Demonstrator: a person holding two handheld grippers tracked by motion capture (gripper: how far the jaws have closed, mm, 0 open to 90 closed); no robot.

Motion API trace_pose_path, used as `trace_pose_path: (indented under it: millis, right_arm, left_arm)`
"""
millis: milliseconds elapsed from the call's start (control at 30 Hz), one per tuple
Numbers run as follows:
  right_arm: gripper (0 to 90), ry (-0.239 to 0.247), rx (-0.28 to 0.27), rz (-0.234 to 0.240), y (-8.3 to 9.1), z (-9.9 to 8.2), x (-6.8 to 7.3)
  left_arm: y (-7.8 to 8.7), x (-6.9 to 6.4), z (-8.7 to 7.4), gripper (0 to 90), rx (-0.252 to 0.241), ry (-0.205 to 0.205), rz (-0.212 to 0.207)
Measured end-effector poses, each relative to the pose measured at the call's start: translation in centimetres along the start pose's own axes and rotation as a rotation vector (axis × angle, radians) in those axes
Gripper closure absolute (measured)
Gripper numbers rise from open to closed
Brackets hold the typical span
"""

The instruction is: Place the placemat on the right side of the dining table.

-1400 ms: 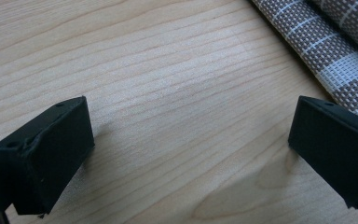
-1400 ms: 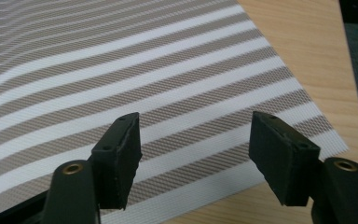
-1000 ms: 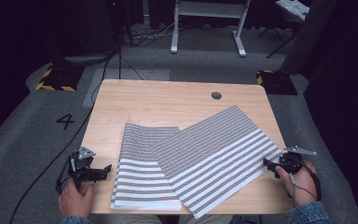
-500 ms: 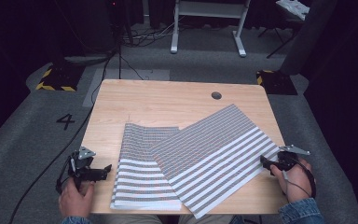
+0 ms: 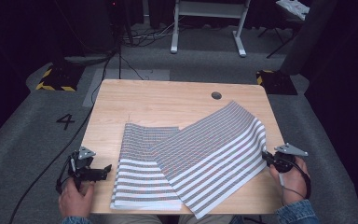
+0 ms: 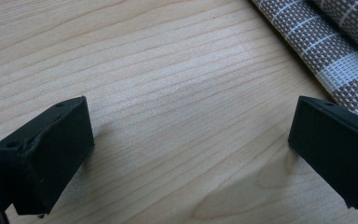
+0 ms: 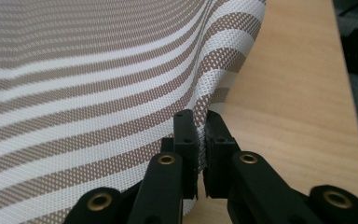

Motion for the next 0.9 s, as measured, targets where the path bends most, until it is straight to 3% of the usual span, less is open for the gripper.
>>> trace_pose_path:
  millis: [267,433,567,800,833,867,900]
  right_arm:
    - [87.3,0.041,-0.114,-0.026,2.6,4.8,-1.1]
    - [87.2,0.106,-0.135,-0.055,3.1,8.0,-2.2]
    - [87.1,0.162,-0.132,-0.090,2.5,10.0,-2.8]
    - [85.8,0.181,-0.123,-0.142,-0.1,12.8,-4.7]
    - [74.5,0.223,-0.164,-0.179,-1.3,13.9,-5.5]
    - [65.9,0.235,-0.202,-0.212,-2.0,14.5,-6.0]
    - [65.9,0.235,-0.202,-0.212,-2.0,14.5,-6.0]
  left_arm:
    - [0.1,-0.1,-0.1,0.0,0.001,0.001,0.000]
    - [0.1,-0.1,-0.1,0.1,-0.001,0.004,0.004]
    - [0.1,-0.2,-0.2,0.0,0.002,0.003,0.002]
    - [0.2,-0.2,-0.2,0.0,0.003,0.004,0.005]
    - [0.2,-0.2,-0.2,0.0,0.003,0.004,0.005]
    - [0.2,-0.2,-0.2,0.0,0.003,0.004,0.005]
    - [0.2,-0.2,-0.2,0.0,0.003,0.004,0.005]
Point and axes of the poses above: each handheld gripper's, and its own axes: y roughly backward along the jaws, z roughly out of its top, x roughly to its left, the point moved 10 cm from there along -y, roughly forward along the jaws, and after that the axes turned 7 degrees about -z, right-handed, at the moved point
